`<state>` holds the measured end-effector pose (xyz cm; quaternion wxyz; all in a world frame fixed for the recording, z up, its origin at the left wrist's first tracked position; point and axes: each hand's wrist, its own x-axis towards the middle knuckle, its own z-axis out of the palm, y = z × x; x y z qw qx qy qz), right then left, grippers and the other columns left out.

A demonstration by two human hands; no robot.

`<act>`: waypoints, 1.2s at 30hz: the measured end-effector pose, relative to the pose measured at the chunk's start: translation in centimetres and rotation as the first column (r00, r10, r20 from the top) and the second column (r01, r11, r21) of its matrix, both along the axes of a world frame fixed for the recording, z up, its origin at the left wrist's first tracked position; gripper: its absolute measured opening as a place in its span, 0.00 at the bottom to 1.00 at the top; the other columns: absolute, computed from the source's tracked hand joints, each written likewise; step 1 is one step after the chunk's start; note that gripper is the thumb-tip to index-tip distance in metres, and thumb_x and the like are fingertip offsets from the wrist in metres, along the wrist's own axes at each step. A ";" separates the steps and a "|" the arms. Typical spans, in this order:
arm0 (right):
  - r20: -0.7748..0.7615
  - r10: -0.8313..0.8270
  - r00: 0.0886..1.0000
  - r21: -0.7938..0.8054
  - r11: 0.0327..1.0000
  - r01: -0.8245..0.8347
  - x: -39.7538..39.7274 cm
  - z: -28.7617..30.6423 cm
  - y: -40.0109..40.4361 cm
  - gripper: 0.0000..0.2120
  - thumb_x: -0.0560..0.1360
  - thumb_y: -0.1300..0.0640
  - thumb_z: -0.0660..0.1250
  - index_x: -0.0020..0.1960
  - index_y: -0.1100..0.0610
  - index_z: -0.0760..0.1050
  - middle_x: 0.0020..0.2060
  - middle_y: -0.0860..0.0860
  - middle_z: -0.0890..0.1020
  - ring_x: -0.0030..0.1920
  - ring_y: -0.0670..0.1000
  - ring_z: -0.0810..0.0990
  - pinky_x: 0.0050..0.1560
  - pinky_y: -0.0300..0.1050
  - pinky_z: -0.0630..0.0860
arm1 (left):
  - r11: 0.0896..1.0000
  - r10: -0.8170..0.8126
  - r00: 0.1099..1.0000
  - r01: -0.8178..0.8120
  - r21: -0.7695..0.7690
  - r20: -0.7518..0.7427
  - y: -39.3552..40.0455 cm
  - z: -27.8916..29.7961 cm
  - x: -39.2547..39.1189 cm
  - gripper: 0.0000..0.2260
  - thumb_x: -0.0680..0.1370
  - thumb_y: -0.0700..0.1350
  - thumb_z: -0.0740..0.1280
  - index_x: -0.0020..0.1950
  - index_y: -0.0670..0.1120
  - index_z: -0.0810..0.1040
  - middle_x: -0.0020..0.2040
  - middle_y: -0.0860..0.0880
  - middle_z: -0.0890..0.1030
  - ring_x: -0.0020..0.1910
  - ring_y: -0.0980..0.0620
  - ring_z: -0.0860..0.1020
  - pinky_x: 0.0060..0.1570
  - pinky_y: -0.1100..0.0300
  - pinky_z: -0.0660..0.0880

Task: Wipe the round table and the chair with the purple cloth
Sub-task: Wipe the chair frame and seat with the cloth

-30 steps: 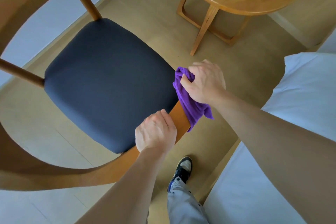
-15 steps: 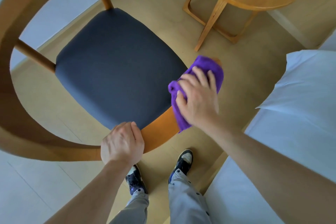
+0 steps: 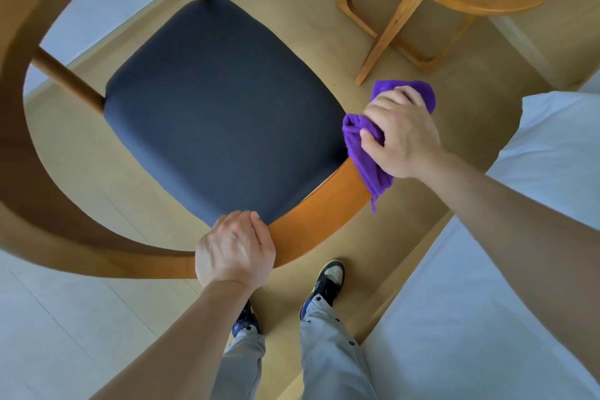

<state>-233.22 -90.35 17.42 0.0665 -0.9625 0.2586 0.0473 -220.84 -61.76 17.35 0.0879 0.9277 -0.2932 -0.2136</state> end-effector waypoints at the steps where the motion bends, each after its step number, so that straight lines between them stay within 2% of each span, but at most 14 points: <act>1: 0.015 -0.094 0.996 -0.007 0.996 0.094 0.5 -0.1 0.7 0.14 0.77 0.48 0.58 0.46 0.56 0.78 0.46 0.51 0.83 0.56 0.55 0.77 0.73 0.58 0.64 | 1.000 -0.001 1.000 0.001 0.001 -0.001 0.0 0.0 0.0 0.17 0.82 0.46 0.54 0.32 0.50 0.65 0.32 0.53 0.70 0.34 0.50 0.68 0.34 0.58 0.60; 4: 0.066 -0.369 0.927 0.004 0.929 0.370 1.9 0.2 5.6 0.11 0.76 0.51 0.60 0.46 0.55 0.78 0.49 0.51 0.83 0.63 0.54 0.75 0.76 0.60 0.61 | 1.000 -0.010 1.000 0.010 0.000 -0.004 0.1 0.2 0.0 0.17 0.82 0.46 0.55 0.33 0.51 0.65 0.32 0.54 0.70 0.33 0.50 0.69 0.31 0.59 0.57; 6: 0.083 -0.390 0.917 0.023 0.921 0.390 2.1 0.5 10.5 0.08 0.75 0.52 0.62 0.45 0.54 0.77 0.49 0.50 0.82 0.65 0.55 0.74 0.77 0.60 0.60 | 1.000 -0.010 1.000 0.010 0.006 -0.018 0.1 0.3 0.0 0.17 0.82 0.47 0.54 0.33 0.51 0.67 0.33 0.54 0.71 0.34 0.51 0.69 0.32 0.59 0.59; 9: 0.060 -0.058 0.997 0.084 0.995 0.053 0.5 0.4 15.6 0.09 0.75 0.50 0.63 0.51 0.53 0.78 0.53 0.48 0.81 0.64 0.56 0.74 0.76 0.61 0.58 | 1.000 -0.014 0.999 0.015 0.016 -0.038 0.1 0.3 0.1 0.17 0.82 0.47 0.54 0.33 0.51 0.66 0.32 0.56 0.68 0.35 0.51 0.69 0.36 0.58 0.62; 13: -0.050 0.403 0.914 0.081 0.914 -0.398 -1.4 0.1 8.4 0.18 0.76 0.48 0.63 0.61 0.56 0.77 0.58 0.50 0.80 0.62 0.57 0.75 0.74 0.59 0.62 | 0.999 -0.034 0.998 0.034 -0.007 -0.045 0.1 0.2 0.2 0.18 0.82 0.47 0.54 0.31 0.51 0.63 0.31 0.57 0.67 0.34 0.51 0.69 0.32 0.60 0.59; 15: -0.090 0.299 0.950 0.051 0.954 -0.295 -1.3 0.0 3.3 0.17 0.77 0.48 0.62 0.60 0.56 0.77 0.57 0.51 0.80 0.62 0.56 0.75 0.75 0.57 0.60 | 0.999 -0.044 0.998 0.044 -0.003 -0.051 0.1 0.1 0.2 0.17 0.82 0.48 0.51 0.33 0.52 0.64 0.33 0.56 0.69 0.35 0.52 0.69 0.34 0.60 0.61; 18: -0.068 -0.059 0.996 -0.011 0.998 0.059 -0.4 -0.5 0.2 0.18 0.78 0.47 0.57 0.59 0.55 0.78 0.60 0.50 0.80 0.67 0.53 0.72 0.77 0.58 0.58 | 0.999 -0.047 0.997 0.046 -0.004 -0.063 0.1 0.2 0.2 0.17 0.80 0.49 0.48 0.31 0.52 0.60 0.32 0.57 0.67 0.36 0.52 0.69 0.34 0.59 0.61; 21: 0.057 -0.427 0.903 0.000 0.904 0.428 1.2 -1.2 2.7 0.18 0.78 0.48 0.59 0.62 0.51 0.79 0.69 0.48 0.76 0.75 0.54 0.66 0.78 0.62 0.57 | 0.999 -0.043 0.997 0.044 0.006 -0.070 0.1 0.2 0.2 0.17 0.81 0.49 0.48 0.31 0.52 0.61 0.32 0.57 0.68 0.36 0.52 0.70 0.34 0.59 0.61; 24: 0.123 -0.547 0.828 0.043 0.837 0.546 1.8 -0.9 8.9 0.18 0.79 0.51 0.60 0.68 0.48 0.75 0.77 0.48 0.69 0.79 0.56 0.60 0.79 0.65 0.54 | 0.999 -0.048 0.997 0.049 0.017 -0.062 0.1 0.3 0.2 0.18 0.81 0.50 0.48 0.33 0.52 0.64 0.32 0.57 0.68 0.36 0.52 0.71 0.35 0.60 0.64; 27: 0.110 -0.408 0.907 0.054 0.913 0.404 0.4 -0.8 16.6 0.22 0.80 0.50 0.57 0.74 0.49 0.71 0.78 0.48 0.66 0.81 0.56 0.57 0.78 0.65 0.52 | 0.999 -0.048 0.997 0.049 0.018 -0.063 0.1 0.2 0.3 0.17 0.83 0.49 0.50 0.34 0.52 0.65 0.32 0.58 0.67 0.37 0.51 0.71 0.36 0.59 0.65; 29: 0.019 -0.098 0.995 0.047 0.994 0.097 -1.4 -0.8 18.6 0.26 0.82 0.48 0.54 0.79 0.51 0.65 0.80 0.49 0.63 0.81 0.57 0.55 0.78 0.66 0.53 | 0.999 -0.050 0.997 0.051 0.019 -0.062 0.1 0.3 0.3 0.17 0.83 0.48 0.51 0.34 0.52 0.65 0.32 0.57 0.66 0.38 0.50 0.71 0.38 0.57 0.65; 32: -0.145 0.370 0.917 0.024 0.928 -0.371 -3.8 -0.6 12.9 0.28 0.84 0.43 0.52 0.82 0.51 0.56 0.82 0.49 0.59 0.82 0.56 0.55 0.79 0.60 0.53 | 0.999 -0.035 0.996 0.037 0.025 -0.081 0.1 0.2 0.3 0.17 0.84 0.49 0.51 0.36 0.52 0.66 0.34 0.57 0.67 0.40 0.50 0.70 0.40 0.57 0.65; 34: -0.170 0.322 0.931 -0.003 0.945 -0.327 -3.7 -0.5 8.2 0.28 0.84 0.44 0.51 0.83 0.50 0.55 0.81 0.48 0.60 0.81 0.53 0.56 0.79 0.57 0.53 | 0.999 -0.037 0.996 0.039 0.020 -0.083 0.0 0.3 0.3 0.17 0.84 0.49 0.50 0.35 0.52 0.65 0.34 0.57 0.67 0.41 0.50 0.70 0.41 0.57 0.66; 36: -0.112 0.049 0.993 -0.022 0.998 -0.051 -2.5 -0.5 5.3 0.27 0.84 0.46 0.50 0.81 0.51 0.61 0.80 0.48 0.63 0.81 0.52 0.56 0.79 0.58 0.53 | 0.999 -0.041 0.996 0.043 0.023 -0.082 0.0 0.2 0.3 0.18 0.84 0.49 0.49 0.35 0.52 0.66 0.34 0.58 0.66 0.41 0.50 0.71 0.41 0.56 0.66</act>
